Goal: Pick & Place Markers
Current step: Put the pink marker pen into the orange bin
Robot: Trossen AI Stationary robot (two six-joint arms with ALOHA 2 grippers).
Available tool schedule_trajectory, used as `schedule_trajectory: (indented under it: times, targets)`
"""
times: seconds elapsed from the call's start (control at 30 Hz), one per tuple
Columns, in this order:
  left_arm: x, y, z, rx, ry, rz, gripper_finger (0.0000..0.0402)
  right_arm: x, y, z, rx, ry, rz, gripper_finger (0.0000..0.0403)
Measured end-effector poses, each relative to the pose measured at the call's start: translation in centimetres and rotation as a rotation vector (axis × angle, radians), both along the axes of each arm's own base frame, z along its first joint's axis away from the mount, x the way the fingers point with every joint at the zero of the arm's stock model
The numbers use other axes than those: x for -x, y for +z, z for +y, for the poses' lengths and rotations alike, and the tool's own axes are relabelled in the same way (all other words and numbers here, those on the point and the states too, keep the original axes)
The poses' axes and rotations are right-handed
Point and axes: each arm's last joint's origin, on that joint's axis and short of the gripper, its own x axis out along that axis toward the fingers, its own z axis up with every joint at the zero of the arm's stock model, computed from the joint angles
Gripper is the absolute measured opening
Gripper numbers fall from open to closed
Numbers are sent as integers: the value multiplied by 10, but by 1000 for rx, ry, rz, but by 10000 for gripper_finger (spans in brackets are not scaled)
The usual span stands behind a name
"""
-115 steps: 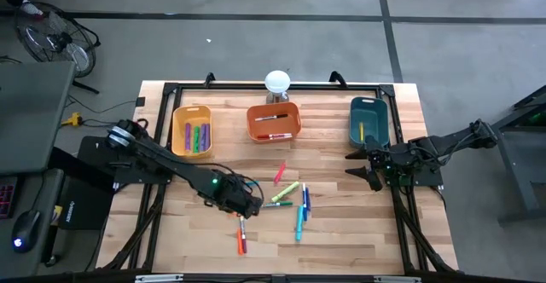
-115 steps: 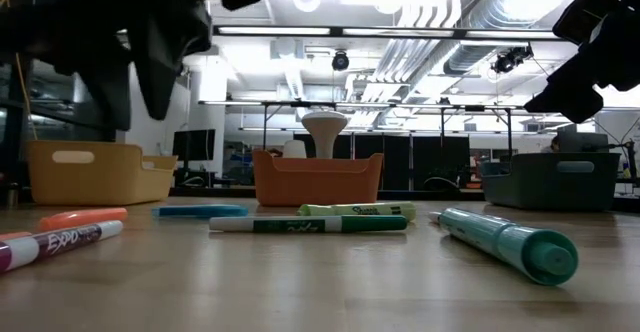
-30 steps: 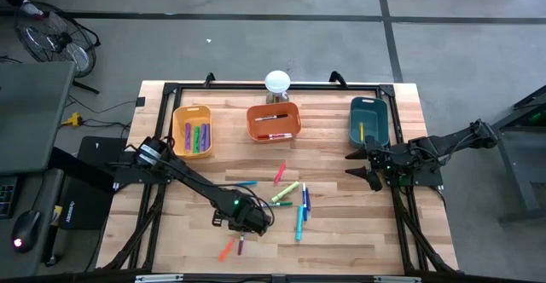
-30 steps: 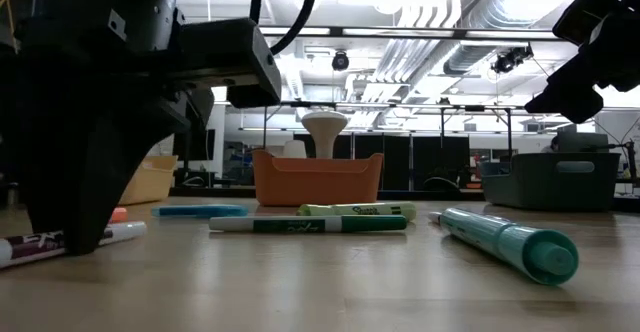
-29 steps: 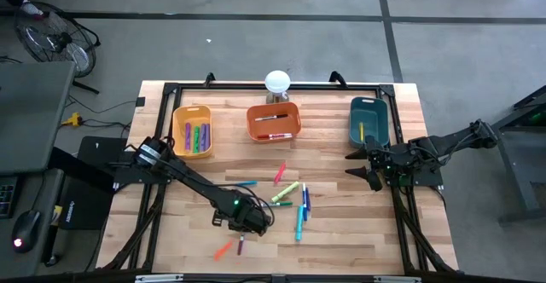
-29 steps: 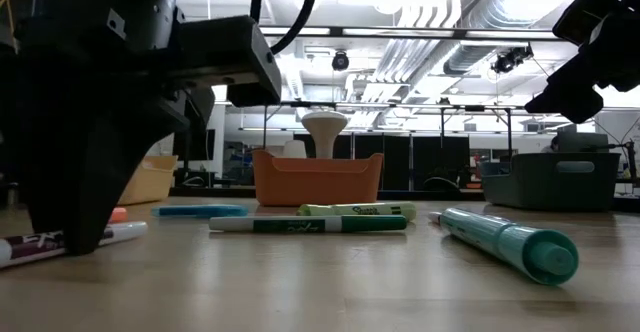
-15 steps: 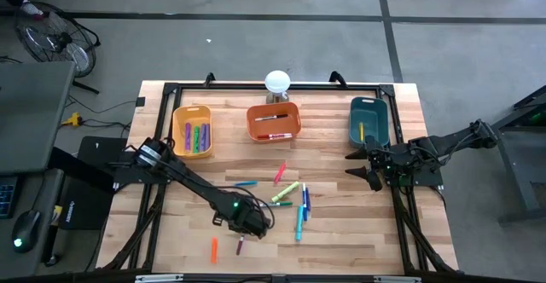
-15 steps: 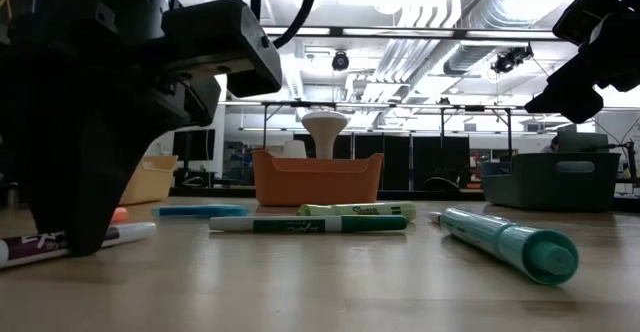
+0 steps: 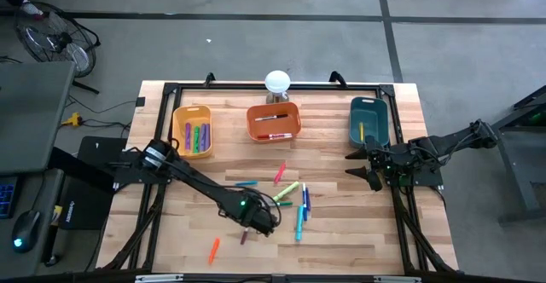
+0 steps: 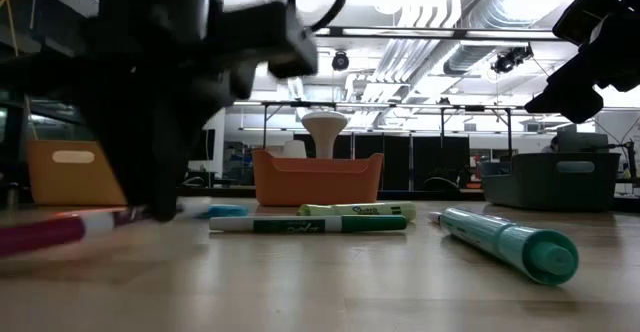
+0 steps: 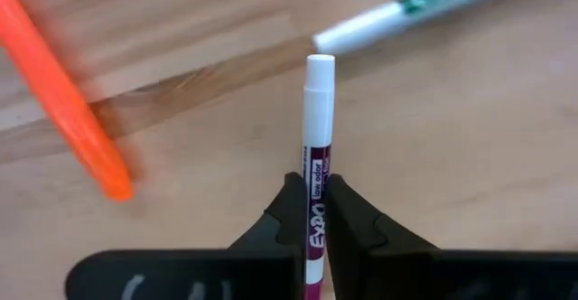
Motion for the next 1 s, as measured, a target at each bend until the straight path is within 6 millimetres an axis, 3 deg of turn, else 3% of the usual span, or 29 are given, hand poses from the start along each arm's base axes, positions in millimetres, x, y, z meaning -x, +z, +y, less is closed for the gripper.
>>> schedule_trajectory:
  times: [0.23,0.57,1.0]
  targets:
    - [-13,34,2,-10,-109,-51,5,0,0,0,0,0,0,252]
    - [-28,88,44,-71,-234,-17,3,0,0,0,0,0,0,252]
    - [-29,91,53,-114,-290,1,1,0,0,0,0,0,0,252]
